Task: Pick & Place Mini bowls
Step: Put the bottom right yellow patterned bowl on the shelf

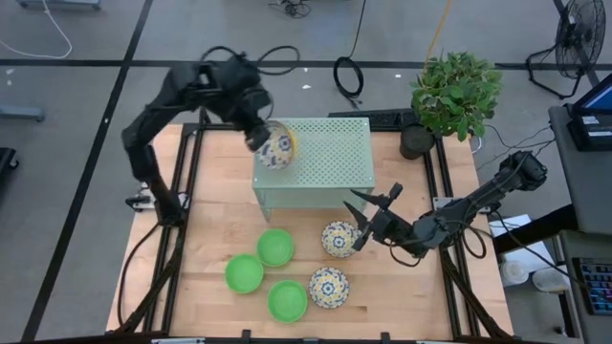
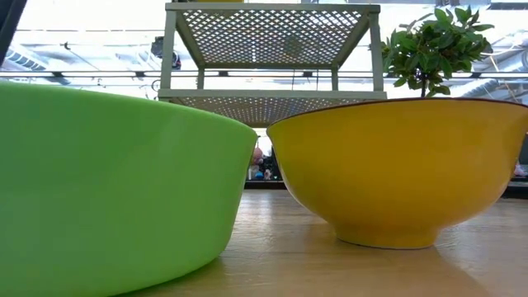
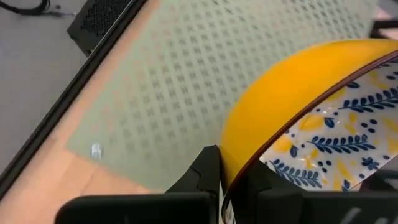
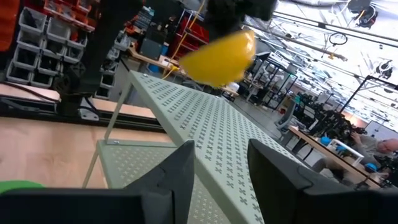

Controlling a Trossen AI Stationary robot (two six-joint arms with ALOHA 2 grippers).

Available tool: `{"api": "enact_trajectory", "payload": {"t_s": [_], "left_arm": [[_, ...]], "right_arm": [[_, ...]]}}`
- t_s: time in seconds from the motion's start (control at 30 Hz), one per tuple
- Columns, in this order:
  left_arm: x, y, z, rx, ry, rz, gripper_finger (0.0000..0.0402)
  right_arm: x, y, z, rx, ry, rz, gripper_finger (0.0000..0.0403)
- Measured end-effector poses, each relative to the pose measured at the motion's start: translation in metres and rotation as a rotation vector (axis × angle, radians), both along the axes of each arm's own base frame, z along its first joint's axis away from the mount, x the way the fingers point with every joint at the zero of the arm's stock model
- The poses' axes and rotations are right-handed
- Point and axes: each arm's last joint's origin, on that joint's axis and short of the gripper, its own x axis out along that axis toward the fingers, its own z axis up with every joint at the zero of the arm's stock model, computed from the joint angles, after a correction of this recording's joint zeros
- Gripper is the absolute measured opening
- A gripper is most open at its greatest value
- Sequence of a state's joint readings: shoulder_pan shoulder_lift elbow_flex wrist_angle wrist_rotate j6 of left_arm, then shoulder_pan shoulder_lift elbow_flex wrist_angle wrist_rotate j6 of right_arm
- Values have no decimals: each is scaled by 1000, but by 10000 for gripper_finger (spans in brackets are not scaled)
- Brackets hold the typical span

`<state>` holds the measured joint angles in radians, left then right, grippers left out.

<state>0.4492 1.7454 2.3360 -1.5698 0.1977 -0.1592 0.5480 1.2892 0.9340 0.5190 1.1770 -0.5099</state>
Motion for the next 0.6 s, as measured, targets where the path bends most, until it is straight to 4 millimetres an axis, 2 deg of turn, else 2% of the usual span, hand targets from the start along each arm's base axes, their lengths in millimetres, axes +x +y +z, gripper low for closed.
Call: {"api": "enact_trajectory", "payload": {"t_s": [0.13, 0.27, 0.6], "left_arm": [[12, 14, -13, -53, 17, -43, 12], [17, 26, -21, -99, 30, -6, 12], [3, 25, -9, -249, -59, 27, 13]], "right_arm": [[0, 1, 0, -1, 3, 3, 134], [0, 1, -2, -12, 21, 4, 134], [0, 1, -2, -15, 23, 3, 134]]}}
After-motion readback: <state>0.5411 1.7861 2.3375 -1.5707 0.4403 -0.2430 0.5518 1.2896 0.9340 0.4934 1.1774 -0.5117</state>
